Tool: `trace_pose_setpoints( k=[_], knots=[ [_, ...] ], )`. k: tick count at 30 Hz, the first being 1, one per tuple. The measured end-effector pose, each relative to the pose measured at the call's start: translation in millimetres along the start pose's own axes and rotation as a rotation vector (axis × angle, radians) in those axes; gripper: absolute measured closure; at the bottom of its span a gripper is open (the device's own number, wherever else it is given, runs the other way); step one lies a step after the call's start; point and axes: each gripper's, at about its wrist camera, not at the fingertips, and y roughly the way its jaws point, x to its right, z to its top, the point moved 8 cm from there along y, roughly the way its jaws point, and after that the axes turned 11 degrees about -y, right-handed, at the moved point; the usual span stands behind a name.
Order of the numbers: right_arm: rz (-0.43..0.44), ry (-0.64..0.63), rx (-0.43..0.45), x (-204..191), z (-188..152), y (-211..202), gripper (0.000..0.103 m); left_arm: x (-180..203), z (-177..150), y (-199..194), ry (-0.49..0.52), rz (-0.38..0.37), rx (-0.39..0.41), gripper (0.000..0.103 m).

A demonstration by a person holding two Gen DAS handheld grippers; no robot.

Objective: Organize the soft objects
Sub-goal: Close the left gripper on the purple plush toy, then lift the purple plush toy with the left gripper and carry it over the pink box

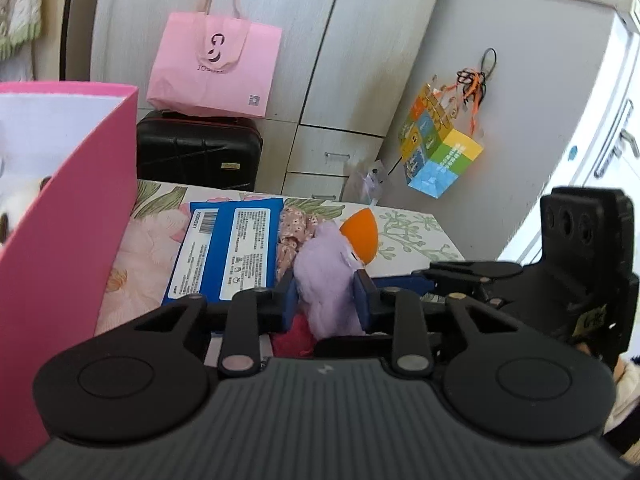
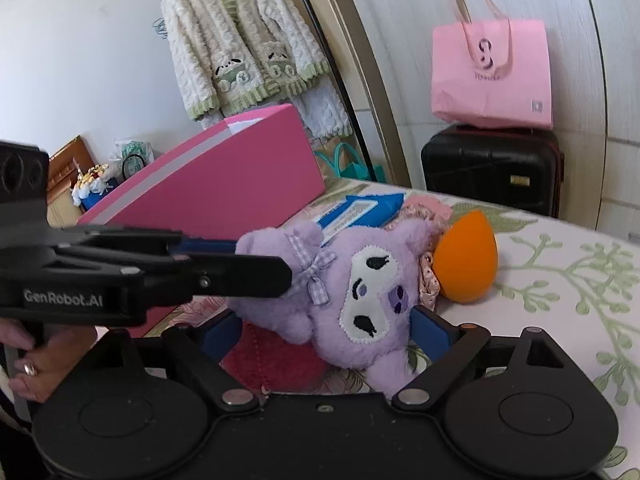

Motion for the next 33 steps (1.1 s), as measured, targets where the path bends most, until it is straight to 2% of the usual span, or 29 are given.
trace_pose_setpoints(
  k=[5, 9, 16, 33],
  knots=[
    [-0.008, 0.019, 0.005, -2, -3, 2, 0.011, 1, -2, -1, -0.007, 0.000, 0.007, 0.076],
    [-0.051, 0.021, 0.021, -7, -5, -4, 0.016, 4, -3, -4, -0.008, -0.015, 0.005, 0.076],
    [-0.121, 0.022, 0.050, -23, -5, -22, 0.017, 13, -6, -22, 0.003, -0.057, -0.001, 0.077],
    [-0.337, -0.124, 0.057, -93, -14, -72, 0.017, 38, -35, -85, 0.080, -0.137, -0.011, 0.077]
  ],
)
